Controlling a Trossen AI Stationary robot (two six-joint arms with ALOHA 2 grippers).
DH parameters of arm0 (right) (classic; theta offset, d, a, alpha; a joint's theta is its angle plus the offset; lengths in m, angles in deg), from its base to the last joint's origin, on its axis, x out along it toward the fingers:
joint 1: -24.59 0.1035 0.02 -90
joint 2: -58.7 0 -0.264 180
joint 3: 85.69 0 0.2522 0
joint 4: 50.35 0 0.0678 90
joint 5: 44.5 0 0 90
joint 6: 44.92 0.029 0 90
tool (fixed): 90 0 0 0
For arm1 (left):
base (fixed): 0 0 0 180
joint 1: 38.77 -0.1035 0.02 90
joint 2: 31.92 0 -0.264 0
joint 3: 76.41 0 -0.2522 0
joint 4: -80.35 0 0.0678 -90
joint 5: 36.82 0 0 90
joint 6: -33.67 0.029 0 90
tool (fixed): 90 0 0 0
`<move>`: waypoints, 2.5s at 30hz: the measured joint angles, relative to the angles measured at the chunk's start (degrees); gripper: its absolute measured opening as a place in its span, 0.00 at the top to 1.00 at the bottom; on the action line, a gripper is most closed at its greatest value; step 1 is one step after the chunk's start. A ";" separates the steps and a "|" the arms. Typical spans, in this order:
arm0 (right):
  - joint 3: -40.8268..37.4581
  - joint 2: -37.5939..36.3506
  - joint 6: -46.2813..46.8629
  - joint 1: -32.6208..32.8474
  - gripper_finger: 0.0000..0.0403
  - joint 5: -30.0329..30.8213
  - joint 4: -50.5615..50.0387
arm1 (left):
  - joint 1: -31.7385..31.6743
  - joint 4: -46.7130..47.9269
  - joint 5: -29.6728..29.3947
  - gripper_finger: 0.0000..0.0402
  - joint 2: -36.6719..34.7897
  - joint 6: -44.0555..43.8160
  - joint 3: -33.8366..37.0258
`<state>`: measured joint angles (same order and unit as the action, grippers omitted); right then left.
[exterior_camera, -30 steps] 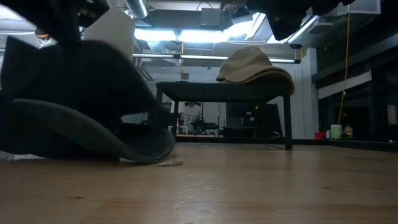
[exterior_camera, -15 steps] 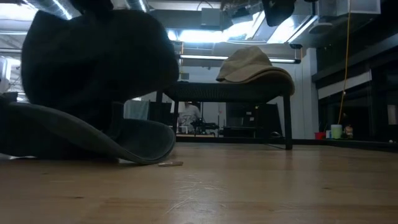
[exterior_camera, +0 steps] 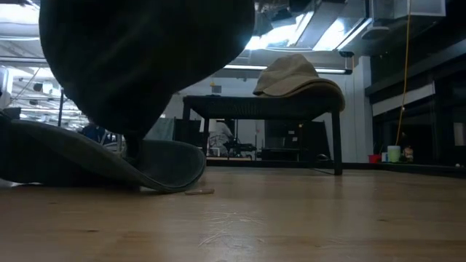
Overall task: Pick & Place hat
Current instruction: Put the top black cap on the shelf
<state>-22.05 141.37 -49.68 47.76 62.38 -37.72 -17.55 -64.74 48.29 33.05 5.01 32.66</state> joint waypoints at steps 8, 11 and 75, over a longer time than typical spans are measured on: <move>0.09 0.49 -0.22 -2.78 0.33 0.00 0.91 | -0.38 -1.33 1.44 0.98 0.00 -2.13 0.00; 0.09 1.61 0.42 -3.22 0.34 -0.04 0.81 | -0.38 -3.97 1.48 0.98 0.02 -2.13 0.00; 0.03 -19.10 37.32 -8.65 0.96 0.32 -14.29 | 9.25 11.51 -40.17 0.73 0.91 83.68 0.00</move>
<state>-22.02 122.27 -12.37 39.11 62.70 -52.00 -8.30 -53.23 8.12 33.96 88.69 32.66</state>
